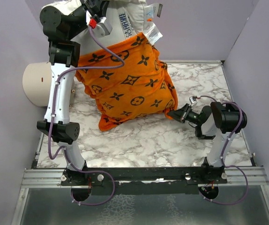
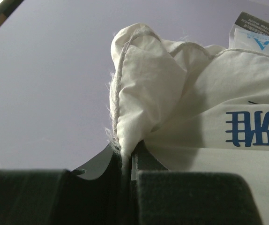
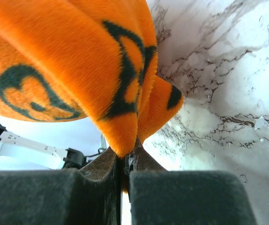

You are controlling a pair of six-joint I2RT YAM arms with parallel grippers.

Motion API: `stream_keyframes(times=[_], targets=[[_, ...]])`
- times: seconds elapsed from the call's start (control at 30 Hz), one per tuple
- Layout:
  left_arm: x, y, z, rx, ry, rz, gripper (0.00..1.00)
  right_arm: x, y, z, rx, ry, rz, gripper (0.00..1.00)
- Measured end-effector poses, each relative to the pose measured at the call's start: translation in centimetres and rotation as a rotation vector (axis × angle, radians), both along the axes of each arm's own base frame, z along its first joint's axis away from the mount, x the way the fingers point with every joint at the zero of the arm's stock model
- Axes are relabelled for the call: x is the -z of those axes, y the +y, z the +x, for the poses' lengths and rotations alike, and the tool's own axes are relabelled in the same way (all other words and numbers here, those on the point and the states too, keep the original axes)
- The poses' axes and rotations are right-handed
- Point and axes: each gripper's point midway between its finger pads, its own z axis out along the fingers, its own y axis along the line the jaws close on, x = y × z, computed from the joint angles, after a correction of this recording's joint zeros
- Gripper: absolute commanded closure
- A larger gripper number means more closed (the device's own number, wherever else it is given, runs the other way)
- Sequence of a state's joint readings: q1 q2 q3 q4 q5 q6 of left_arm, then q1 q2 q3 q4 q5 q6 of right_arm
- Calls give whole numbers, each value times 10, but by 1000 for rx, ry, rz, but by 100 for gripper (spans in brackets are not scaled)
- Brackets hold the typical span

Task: Remove the pillowcase from the pillow
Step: Remove the pillow from the pillowcase.

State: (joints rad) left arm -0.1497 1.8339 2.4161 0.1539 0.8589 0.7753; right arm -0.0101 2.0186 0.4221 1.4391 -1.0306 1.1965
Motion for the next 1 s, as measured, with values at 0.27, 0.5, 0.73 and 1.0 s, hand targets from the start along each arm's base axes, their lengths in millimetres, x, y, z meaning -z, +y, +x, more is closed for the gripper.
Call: stream_keyframes(times=[0.27, 0.5, 0.73, 1.0], targets=[[-12, 7, 1, -63, -87, 16, 100, -30, -18, 27, 203, -126, -119, 99], [-37, 47, 14, -207, -250, 5, 100, -20, -81, 82, 538, 21, -451, 99], [-18, 105, 45, -279, -160, 4, 100, 8, -135, 67, 668, 210, -477, 99], [5, 174, 62, -309, -45, 12, 100, -21, -161, 59, 735, 189, -391, 99]])
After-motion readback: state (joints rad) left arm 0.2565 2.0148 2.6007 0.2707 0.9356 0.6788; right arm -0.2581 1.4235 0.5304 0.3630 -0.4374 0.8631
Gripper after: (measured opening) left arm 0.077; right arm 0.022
